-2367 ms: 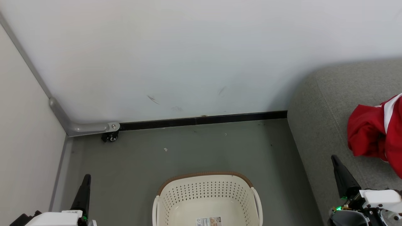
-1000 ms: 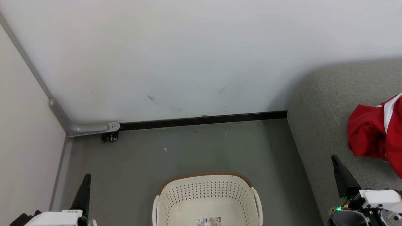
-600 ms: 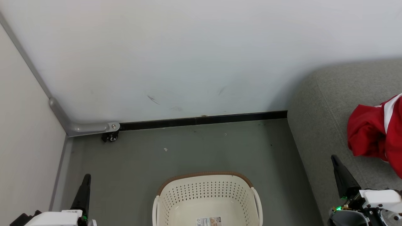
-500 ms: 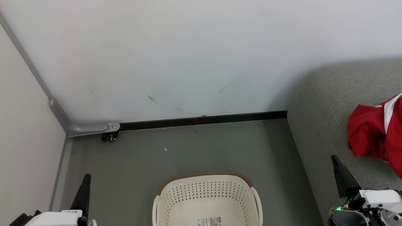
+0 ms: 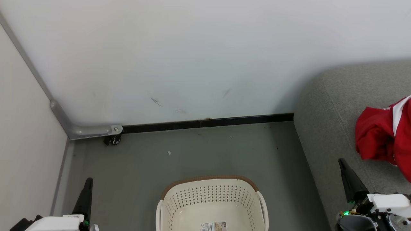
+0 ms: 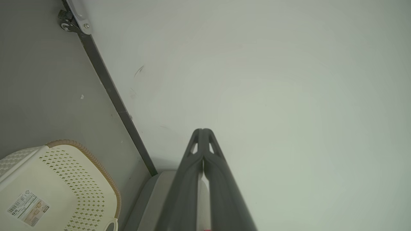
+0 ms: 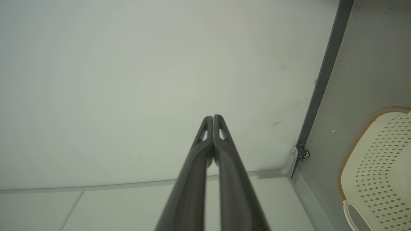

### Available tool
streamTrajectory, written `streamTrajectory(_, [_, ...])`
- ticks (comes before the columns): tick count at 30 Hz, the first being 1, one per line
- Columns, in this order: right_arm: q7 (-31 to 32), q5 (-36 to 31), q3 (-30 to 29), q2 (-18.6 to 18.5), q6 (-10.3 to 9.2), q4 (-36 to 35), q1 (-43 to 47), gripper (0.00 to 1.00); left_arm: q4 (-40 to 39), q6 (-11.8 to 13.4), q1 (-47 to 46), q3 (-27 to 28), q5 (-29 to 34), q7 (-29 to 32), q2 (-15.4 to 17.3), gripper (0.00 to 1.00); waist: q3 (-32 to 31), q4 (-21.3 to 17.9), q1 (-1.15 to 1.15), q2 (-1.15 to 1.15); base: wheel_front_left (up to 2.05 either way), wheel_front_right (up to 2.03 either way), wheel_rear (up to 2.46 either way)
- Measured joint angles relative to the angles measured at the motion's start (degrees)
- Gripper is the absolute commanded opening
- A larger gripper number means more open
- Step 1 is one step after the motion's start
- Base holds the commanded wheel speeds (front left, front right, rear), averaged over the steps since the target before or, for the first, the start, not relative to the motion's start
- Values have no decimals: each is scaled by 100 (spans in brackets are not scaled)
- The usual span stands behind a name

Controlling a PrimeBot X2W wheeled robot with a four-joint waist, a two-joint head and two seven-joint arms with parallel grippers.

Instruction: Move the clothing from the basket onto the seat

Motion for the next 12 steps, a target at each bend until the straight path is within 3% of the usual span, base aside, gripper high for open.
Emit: streamTrajectory(12, [0, 0, 0, 0, 0, 0, 0, 0, 2, 0, 0, 2, 0, 0, 0, 0, 0, 0, 0, 0, 0, 0, 0])
